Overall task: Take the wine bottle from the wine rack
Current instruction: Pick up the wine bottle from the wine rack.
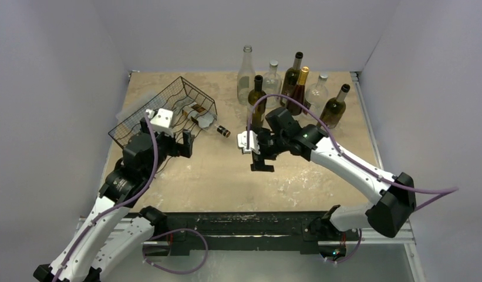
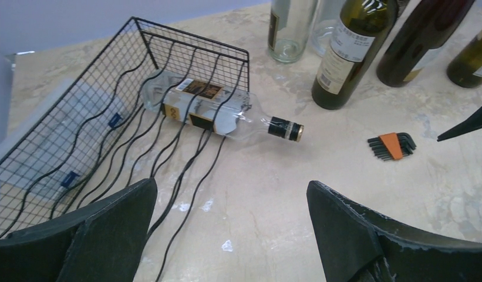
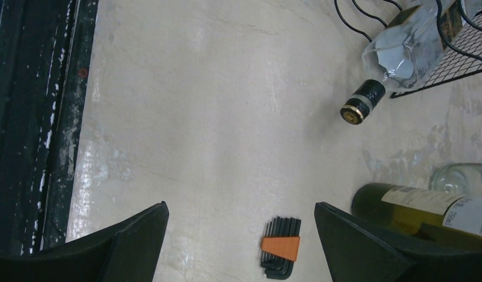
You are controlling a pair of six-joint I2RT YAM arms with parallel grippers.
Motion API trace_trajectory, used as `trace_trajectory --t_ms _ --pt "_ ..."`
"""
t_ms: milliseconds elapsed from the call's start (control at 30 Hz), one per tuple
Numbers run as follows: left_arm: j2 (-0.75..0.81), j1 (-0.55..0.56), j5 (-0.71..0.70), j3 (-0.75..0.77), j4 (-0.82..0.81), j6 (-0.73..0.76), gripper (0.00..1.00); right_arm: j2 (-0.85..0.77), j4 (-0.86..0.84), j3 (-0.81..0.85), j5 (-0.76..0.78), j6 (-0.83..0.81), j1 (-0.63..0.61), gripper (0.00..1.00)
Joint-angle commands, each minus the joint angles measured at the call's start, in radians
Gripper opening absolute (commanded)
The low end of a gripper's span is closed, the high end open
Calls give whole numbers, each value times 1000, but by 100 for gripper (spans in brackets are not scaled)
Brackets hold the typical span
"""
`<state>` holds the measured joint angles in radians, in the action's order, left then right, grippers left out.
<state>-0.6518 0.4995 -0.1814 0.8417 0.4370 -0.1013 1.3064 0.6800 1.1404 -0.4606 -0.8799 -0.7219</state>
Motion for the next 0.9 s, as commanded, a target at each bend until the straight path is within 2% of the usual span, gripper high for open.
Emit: trace_trajectory --t_ms 0,133,467,867 --pt "57 -6 -138 -16 -3 32 100 68 -78 124 62 148 -37 99" --pt "117 -7 -217 -48 -25 25 100 157 -102 199 60 213 -51 99" --pt "162 -6 -246 -67 -46 33 100 355 -193 352 111 370 -60 99" --pt "176 -8 -287 -74 -53 38 100 544 -302 517 315 594 -78 99"
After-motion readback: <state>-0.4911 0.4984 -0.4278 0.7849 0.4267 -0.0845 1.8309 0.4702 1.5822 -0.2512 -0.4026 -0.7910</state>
